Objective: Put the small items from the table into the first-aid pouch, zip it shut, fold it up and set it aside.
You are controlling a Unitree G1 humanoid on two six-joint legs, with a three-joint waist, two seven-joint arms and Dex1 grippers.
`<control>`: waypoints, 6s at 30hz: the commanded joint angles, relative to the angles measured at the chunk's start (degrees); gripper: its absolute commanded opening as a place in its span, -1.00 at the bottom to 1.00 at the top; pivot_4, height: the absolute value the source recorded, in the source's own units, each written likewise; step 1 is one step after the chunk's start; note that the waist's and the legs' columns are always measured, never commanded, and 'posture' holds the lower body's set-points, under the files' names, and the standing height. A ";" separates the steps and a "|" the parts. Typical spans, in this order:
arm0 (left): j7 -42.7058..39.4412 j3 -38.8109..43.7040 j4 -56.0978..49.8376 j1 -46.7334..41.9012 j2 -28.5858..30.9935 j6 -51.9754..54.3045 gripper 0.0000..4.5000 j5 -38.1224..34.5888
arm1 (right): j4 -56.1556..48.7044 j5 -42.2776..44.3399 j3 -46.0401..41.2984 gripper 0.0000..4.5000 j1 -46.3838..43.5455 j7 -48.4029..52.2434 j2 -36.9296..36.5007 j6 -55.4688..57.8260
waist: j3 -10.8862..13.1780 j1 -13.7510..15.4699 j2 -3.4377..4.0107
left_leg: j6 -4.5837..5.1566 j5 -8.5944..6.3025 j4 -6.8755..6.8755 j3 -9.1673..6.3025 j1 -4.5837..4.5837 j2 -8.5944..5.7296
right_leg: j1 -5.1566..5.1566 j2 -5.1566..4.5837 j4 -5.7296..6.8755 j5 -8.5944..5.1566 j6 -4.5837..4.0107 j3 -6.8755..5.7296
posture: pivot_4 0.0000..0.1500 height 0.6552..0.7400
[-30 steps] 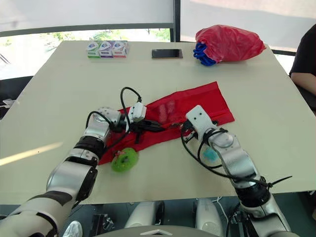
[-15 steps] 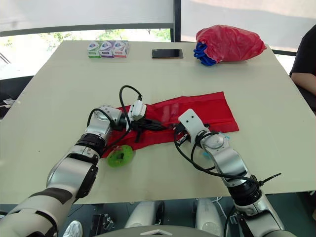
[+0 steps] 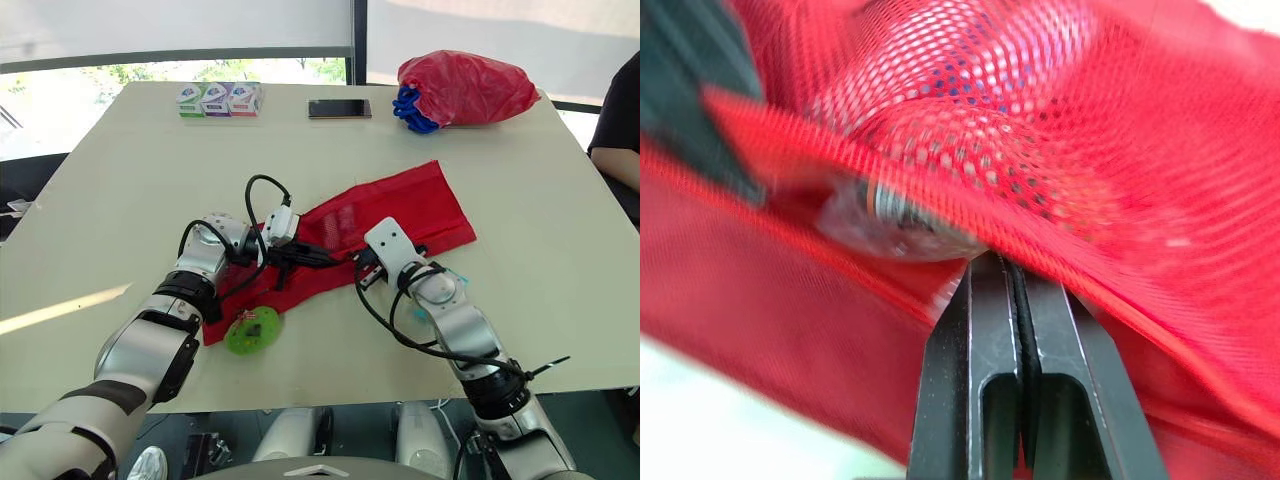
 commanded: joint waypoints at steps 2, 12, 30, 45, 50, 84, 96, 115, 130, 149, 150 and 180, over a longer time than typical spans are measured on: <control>-3.39 0.63 1.19 -1.03 -0.09 -1.92 -1.00 0.11 | -8.49 1.56 -1.96 -0.99 2.16 2.37 -2.86 3.02 | 0.00 0.02 0.00 | 0.00 0.00 0.00 -0.02 0.00 0.01 | 0.00 0.01 0.00 0.00 0.00 -0.01 | 1.00 1.00; -3.39 0.44 1.37 -1.11 -0.45 -2.08 -1.00 -0.13 | -6.64 1.16 -1.46 -0.99 2.79 1.77 -4.35 5.44 | -0.01 0.04 -0.02 | 0.01 0.00 0.01 0.00 0.00 0.00 | 0.01 0.00 -0.01 0.00 0.00 -0.01 | 1.00 1.00; -3.39 -0.26 0.65 -0.71 -0.57 -2.25 -1.00 -0.20 | 3.89 -1.55 0.24 -0.99 -4.11 -1.06 3.84 -5.48 | -0.01 -0.01 -0.01 | 0.00 0.00 0.01 0.00 0.00 0.00 | 0.00 0.00 0.00 0.00 0.00 0.00 | 1.00 1.00; -3.39 -0.88 1.30 -0.32 0.37 -3.96 -1.00 0.47 | 2.04 0.18 -2.32 -0.99 -0.39 0.55 3.94 -6.55 | 0.00 0.05 0.00 | -0.01 0.00 0.01 0.00 -0.01 0.00 | 0.00 0.00 0.01 0.00 0.00 0.00 | 1.00 1.00; -3.39 -0.68 4.68 -2.26 1.99 -6.96 -1.00 2.67 | -6.14 4.59 -5.08 -0.99 6.07 4.95 0.67 -8.47 | 0.00 0.02 -0.01 | 0.00 0.00 0.01 0.01 -0.01 0.00 | 0.00 0.00 0.00 0.00 0.00 0.01 | 1.00 1.00; 2.91 9.25 13.28 -9.21 2.66 -12.83 0.69 11.47 | -25.89 35.27 -47.62 1.00 46.34 22.56 -15.66 -21.40 | -0.01 0.41 -0.09 | 0.02 -0.01 0.04 0.01 0.08 0.05 | 0.15 0.01 -0.01 0.00 0.02 -0.02 | 1.00 1.00; 3.47 11.59 -1.06 -1.68 0.31 -5.46 0.95 6.84 | -26.66 37.64 -48.81 1.00 48.77 22.87 -15.71 -22.57 | -0.02 0.70 -0.08 | 0.02 -0.01 0.05 0.00 0.08 0.05 | 0.17 -0.02 -0.01 0.00 0.02 -0.02 | 1.00 1.00; 14.89 6.93 -35.41 9.47 -1.93 14.86 0.95 5.53 | -27.22 38.55 -48.69 1.00 50.45 22.13 -16.55 -23.39 | -0.04 0.78 -0.05 | 0.01 -0.01 0.06 0.03 0.14 0.07 | 0.20 -0.01 -0.02 0.00 0.01 0.04 | 1.00 1.00; 36.76 -3.59 -12.71 -3.91 -18.04 15.05 0.95 19.29 | -31.02 39.36 -50.49 1.00 52.31 18.04 -15.31 -23.93 | -0.05 1.69 -0.03 | 0.02 -0.02 0.11 0.01 0.13 -0.05 | 0.25 0.00 -0.05 -0.01 0.02 0.06 | 1.00 1.00; 47.82 -3.79 7.79 -13.54 -25.18 9.86 0.44 25.04 | -34.40 39.58 -52.47 1.00 54.41 12.67 -15.53 -22.88 | -0.05 1.62 -0.05 | 0.04 -0.02 0.10 0.03 0.11 -0.04 | 0.22 -0.01 -0.05 -0.01 0.02 0.08 | 1.00 1.00; 47.16 -3.50 7.47 -13.40 -25.03 9.98 0.20 24.73 | -34.33 39.58 -52.43 1.00 54.17 12.60 -15.68 -22.80 | -0.05 1.62 -0.05 | 0.04 -0.02 0.10 0.03 0.11 -0.04 | 0.22 0.00 -0.05 -0.01 0.02 0.08 | 1.00 1.00; 34.39 -0.93 -17.23 0.01 -15.87 20.16 -0.96 17.50 | -31.81 24.91 -26.63 1.00 45.02 -12.54 -4.61 -4.41 | -0.12 1.37 0.05 | 0.03 -0.02 0.09 0.07 0.14 0.05 | 0.17 0.04 -0.01 -0.01 0.01 0.14 | 1.00 1.00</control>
